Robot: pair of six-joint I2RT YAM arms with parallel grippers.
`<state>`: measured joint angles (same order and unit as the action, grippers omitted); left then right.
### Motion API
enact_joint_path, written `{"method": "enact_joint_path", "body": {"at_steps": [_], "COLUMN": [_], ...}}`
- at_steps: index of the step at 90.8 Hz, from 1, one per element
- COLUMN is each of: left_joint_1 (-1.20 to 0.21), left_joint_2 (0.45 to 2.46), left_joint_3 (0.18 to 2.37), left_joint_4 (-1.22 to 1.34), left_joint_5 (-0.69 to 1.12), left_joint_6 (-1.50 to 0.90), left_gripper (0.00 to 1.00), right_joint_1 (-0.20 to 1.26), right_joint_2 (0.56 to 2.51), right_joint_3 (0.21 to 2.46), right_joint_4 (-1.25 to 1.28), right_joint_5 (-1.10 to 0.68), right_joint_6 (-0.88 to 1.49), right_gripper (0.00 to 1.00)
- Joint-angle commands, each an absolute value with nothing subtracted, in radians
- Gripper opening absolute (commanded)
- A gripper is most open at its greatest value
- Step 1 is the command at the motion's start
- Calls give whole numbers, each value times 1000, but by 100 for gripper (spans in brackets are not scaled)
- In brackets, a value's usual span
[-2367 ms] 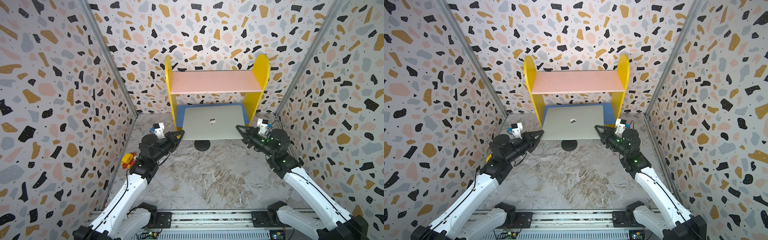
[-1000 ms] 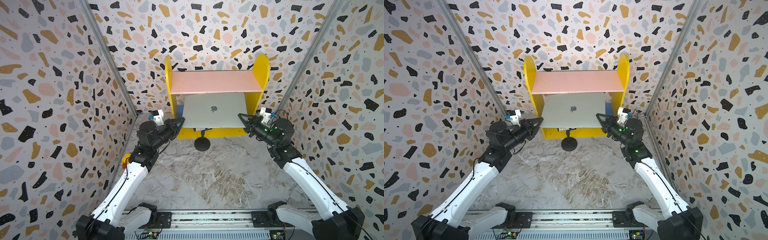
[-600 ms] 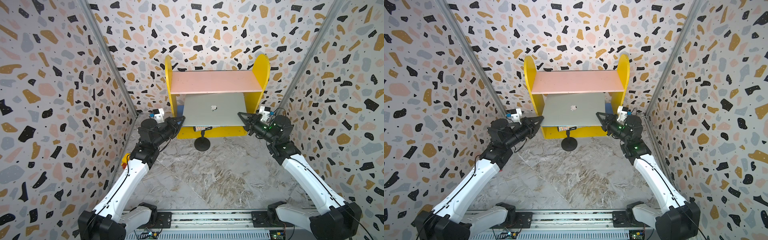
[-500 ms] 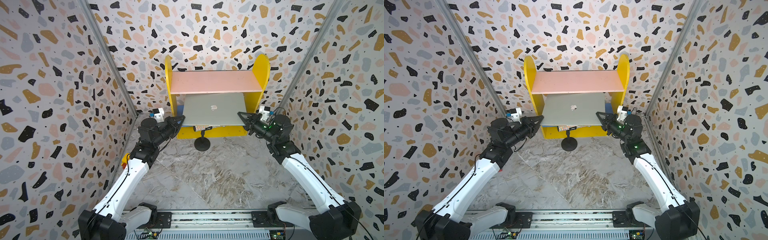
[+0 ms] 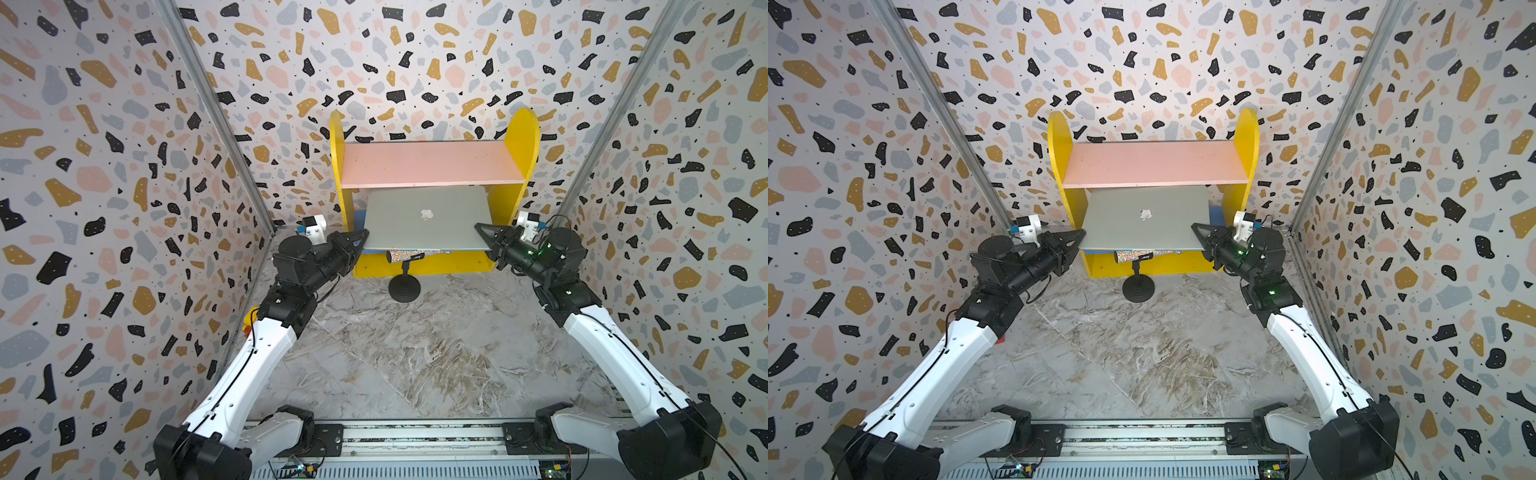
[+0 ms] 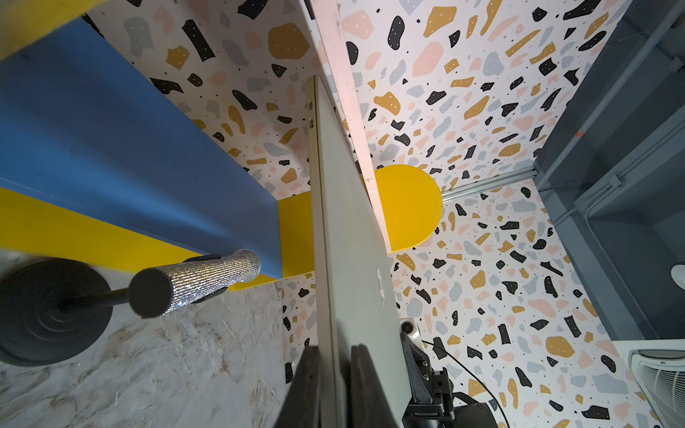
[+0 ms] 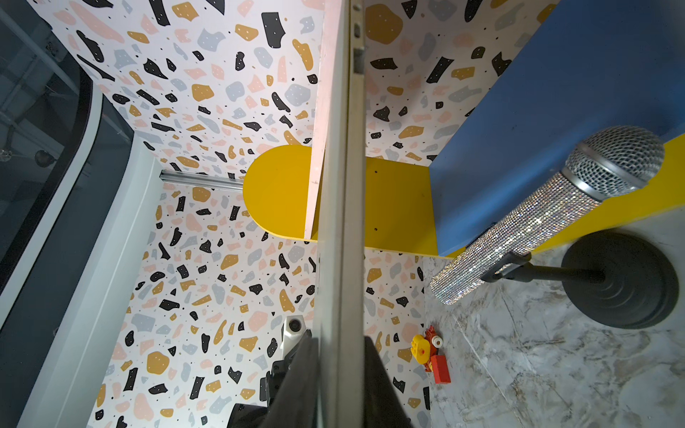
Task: Close the laptop lid and set it aside
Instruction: Place the laptop on the shelf.
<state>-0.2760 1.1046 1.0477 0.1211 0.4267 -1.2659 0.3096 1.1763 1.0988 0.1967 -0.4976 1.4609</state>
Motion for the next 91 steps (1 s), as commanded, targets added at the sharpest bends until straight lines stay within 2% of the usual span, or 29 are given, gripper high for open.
{"method": "enact_joint_path", "body": {"at_steps": [1,91], "left_joint_1": [-319,-334], "left_joint_2": [1045,1008], "left_joint_3": [1119,1131], "left_joint_4": [356,343], "left_joint_5": [586,566], "left_joint_6": [-1237,-1259], "left_gripper": [0,0], "right_joint_1": [347,347], "right_joint_2": [1130,1087], "right_joint_3": [1156,1179], "right_joint_4": [319,286], "right_joint_5": [-606,-610], "right_joint_6": [1379,1380], "right_gripper": [0,0]}}
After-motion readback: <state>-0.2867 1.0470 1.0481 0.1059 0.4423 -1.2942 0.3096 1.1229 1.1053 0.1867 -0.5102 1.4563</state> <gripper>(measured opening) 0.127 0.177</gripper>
